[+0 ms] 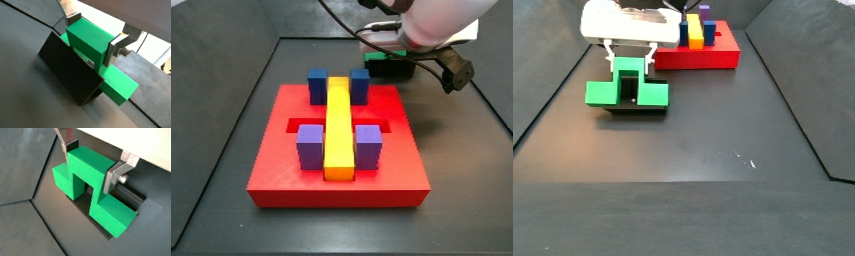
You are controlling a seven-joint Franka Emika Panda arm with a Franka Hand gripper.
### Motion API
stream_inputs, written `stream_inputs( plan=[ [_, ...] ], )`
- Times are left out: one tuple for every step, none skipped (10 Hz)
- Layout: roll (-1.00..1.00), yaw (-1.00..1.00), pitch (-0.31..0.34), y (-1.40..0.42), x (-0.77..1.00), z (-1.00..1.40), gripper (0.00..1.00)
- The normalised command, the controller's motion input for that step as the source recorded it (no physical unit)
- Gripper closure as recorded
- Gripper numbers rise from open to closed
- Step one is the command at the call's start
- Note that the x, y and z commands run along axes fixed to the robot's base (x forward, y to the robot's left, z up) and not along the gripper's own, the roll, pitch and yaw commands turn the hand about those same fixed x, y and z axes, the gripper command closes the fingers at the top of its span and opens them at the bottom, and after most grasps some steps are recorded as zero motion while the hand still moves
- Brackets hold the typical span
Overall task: Pick up the green object. Move up. Place the green object on the fixture. Regrasp the green object. Move to above the board. Insert the green object.
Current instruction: Regrasp the green object, then move to above the board.
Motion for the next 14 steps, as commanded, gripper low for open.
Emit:
stream_inputs(
  plan=[
    [0.0, 0.0, 0.0, 0.0, 0.0, 0.0, 1.0],
    [0.0, 0.0, 0.0, 0.0, 0.0, 0.0, 1.0],
    [0.0, 0.0, 0.0, 0.0, 0.0, 0.0, 1.0],
    [0.0, 0.0, 0.0, 0.0, 0.0, 0.0, 1.0],
    [0.0, 0.0, 0.0, 0.0, 0.0, 0.0, 1.0],
    [0.0, 0.0, 0.0, 0.0, 0.0, 0.0, 1.0],
    [0.0, 0.0, 0.0, 0.0, 0.0, 0.0, 1.0],
    [0.0, 0.0, 0.0, 0.0, 0.0, 0.0, 1.0],
    [0.0, 0.0, 0.0, 0.0, 0.0, 0.0, 1.0],
    [0.0, 0.0, 0.0, 0.0, 0.0, 1.4, 1.0],
    [-0.03, -0.01, -0.043, -0.03, -0.01, 1.4, 1.0],
    [-0.07, -0.01, -0.084, -0.03, -0.04, 1.4, 1.0],
    [-0.04, -0.02, -0.08, -0.01, -0.05, 1.4, 1.0],
    [-0.03, -0.04, -0.03, -0.02, -0.04, 1.4, 1.0]
  ],
)
